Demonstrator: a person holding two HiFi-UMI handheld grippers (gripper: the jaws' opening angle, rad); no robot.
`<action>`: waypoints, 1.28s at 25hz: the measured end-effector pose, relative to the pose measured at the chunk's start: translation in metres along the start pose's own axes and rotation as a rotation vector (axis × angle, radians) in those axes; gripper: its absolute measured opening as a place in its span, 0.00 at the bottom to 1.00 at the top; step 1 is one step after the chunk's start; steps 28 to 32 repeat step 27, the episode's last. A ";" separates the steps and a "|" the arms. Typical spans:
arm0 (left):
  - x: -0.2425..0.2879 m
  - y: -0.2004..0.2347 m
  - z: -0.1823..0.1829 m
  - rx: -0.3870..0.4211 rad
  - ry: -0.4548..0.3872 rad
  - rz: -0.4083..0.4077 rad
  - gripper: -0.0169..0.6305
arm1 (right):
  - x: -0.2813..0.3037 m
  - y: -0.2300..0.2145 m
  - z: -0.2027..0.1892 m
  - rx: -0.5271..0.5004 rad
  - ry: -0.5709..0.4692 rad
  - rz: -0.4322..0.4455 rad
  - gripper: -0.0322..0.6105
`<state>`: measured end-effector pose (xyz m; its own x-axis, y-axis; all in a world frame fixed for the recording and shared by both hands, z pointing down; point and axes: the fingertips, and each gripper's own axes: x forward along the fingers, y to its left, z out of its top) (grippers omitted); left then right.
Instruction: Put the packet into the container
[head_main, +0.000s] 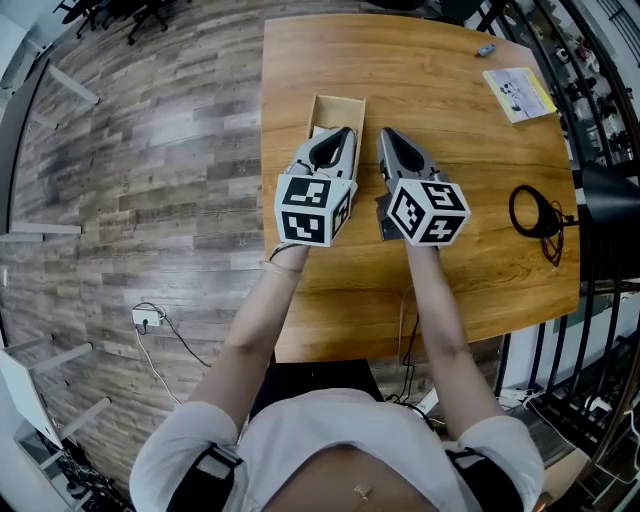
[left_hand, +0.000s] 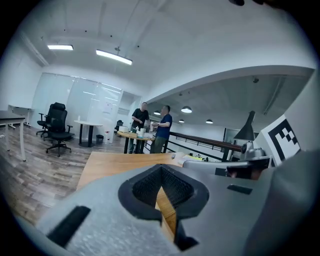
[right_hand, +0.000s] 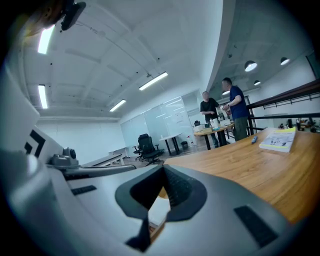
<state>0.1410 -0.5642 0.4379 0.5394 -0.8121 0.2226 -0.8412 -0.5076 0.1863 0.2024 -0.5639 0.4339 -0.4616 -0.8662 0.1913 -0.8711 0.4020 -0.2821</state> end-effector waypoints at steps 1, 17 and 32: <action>-0.001 -0.001 0.001 0.001 -0.004 -0.004 0.04 | -0.001 0.001 0.000 -0.005 -0.002 0.000 0.07; -0.012 -0.007 -0.001 -0.018 0.004 -0.033 0.04 | -0.010 0.015 0.003 -0.064 -0.001 0.011 0.07; -0.016 -0.009 -0.003 -0.022 0.012 -0.044 0.04 | -0.014 0.020 0.006 -0.072 -0.012 0.008 0.07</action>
